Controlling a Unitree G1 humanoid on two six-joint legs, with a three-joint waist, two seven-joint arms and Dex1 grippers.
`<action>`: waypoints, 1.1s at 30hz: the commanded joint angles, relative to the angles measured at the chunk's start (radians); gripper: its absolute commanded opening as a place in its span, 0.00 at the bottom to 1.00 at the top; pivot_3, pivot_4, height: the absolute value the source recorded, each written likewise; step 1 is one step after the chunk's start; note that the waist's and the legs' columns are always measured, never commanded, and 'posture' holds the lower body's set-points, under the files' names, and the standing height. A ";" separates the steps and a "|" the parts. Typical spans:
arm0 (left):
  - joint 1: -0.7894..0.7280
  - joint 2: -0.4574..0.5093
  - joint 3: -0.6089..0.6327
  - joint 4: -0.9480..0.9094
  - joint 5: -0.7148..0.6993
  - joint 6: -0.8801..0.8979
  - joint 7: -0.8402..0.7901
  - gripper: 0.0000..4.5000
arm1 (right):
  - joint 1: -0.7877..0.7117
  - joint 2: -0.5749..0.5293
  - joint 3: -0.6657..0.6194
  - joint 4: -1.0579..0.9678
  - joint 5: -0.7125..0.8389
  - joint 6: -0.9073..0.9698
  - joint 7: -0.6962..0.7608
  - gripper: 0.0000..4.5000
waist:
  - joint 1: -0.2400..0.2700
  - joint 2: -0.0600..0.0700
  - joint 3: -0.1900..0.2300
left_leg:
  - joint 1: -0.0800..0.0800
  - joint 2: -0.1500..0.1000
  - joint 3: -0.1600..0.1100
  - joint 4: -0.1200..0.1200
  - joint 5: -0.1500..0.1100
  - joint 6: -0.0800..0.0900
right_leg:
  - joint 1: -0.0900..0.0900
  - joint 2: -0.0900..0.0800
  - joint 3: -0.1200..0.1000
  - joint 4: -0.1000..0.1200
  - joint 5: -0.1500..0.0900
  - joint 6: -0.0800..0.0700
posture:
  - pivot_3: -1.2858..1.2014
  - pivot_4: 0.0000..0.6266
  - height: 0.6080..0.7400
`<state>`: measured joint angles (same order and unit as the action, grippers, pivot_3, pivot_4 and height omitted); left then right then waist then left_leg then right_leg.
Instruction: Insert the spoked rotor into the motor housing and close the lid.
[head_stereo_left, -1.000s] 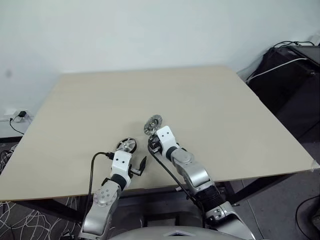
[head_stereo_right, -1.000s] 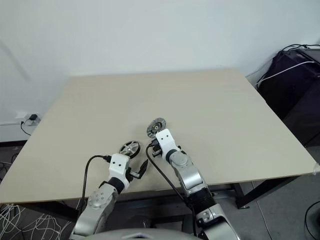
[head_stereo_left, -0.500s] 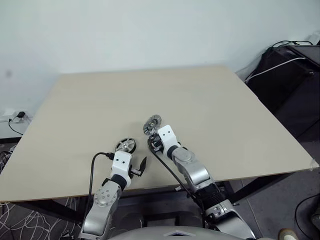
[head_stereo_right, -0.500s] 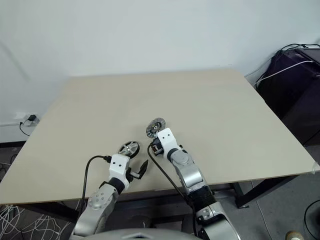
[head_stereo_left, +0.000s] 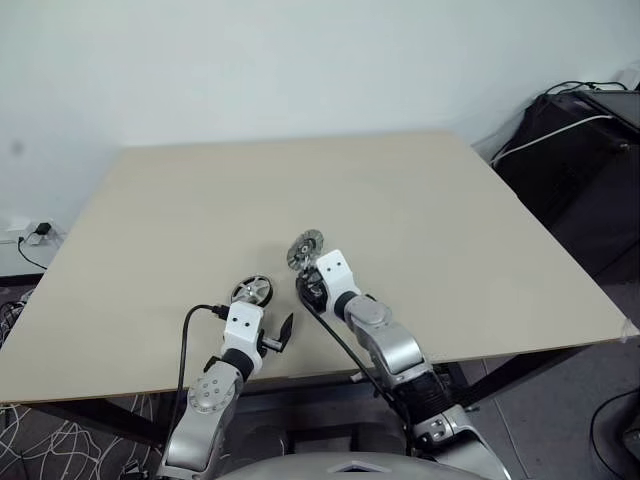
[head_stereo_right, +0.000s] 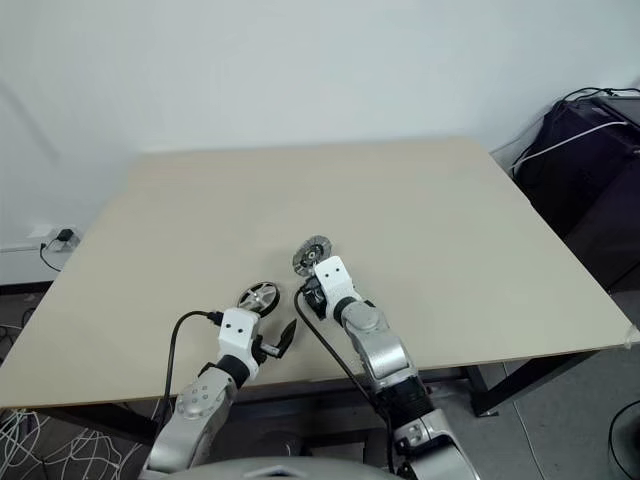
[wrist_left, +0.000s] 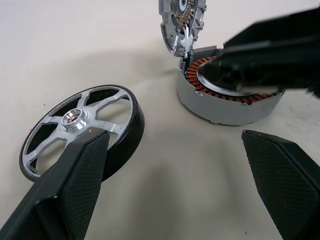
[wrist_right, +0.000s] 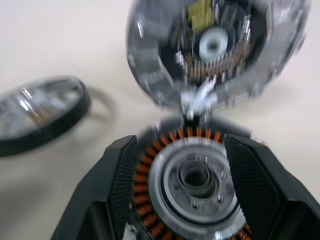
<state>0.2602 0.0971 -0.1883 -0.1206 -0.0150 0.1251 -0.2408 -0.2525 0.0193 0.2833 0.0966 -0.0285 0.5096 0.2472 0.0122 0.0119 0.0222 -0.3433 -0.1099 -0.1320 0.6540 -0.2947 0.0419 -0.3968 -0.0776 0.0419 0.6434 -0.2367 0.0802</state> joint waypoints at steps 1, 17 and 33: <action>-0.016 -0.005 0.000 -0.046 -0.009 -0.002 0.001 1.00 | -0.012 0.007 -0.006 -0.103 0.017 0.023 0.009 0.57 | 0.000 0.000 0.000 | 0.000 0.000 0.000 0.000 0.000 0.000 | 0.000 0.000 0.000 0.000 0.000 0.000 | 0.52 0.00 1.00; -0.014 -0.011 -0.003 -0.043 -0.010 -0.001 0.006 1.00 | -0.146 0.031 0.035 0.033 -0.064 0.185 -0.064 0.01 | 0.000 0.000 0.000 | 0.000 0.000 0.000 0.000 0.000 -0.001 | 0.000 0.000 0.000 0.000 0.001 -0.001 | 0.52 0.00 1.00; -0.016 -0.016 0.001 -0.025 -0.011 -0.011 0.003 1.00 | -0.191 0.047 0.049 0.120 -0.073 0.218 -0.062 0.01 | -0.004 0.000 0.000 | 0.000 0.000 0.000 -0.002 0.001 -0.002 | -0.001 0.000 0.000 0.000 0.001 -0.001 | 0.52 0.00 1.00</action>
<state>0.2561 0.0831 -0.1892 -0.1204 -0.0202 0.1286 -0.2403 -0.4193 0.0516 0.3317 0.2294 -0.1000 0.7302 0.1873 0.0083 0.0119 0.0222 -0.3432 -0.1098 -0.1320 0.6525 -0.2933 0.0396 -0.3981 -0.0775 0.0417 0.6436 -0.2360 0.0790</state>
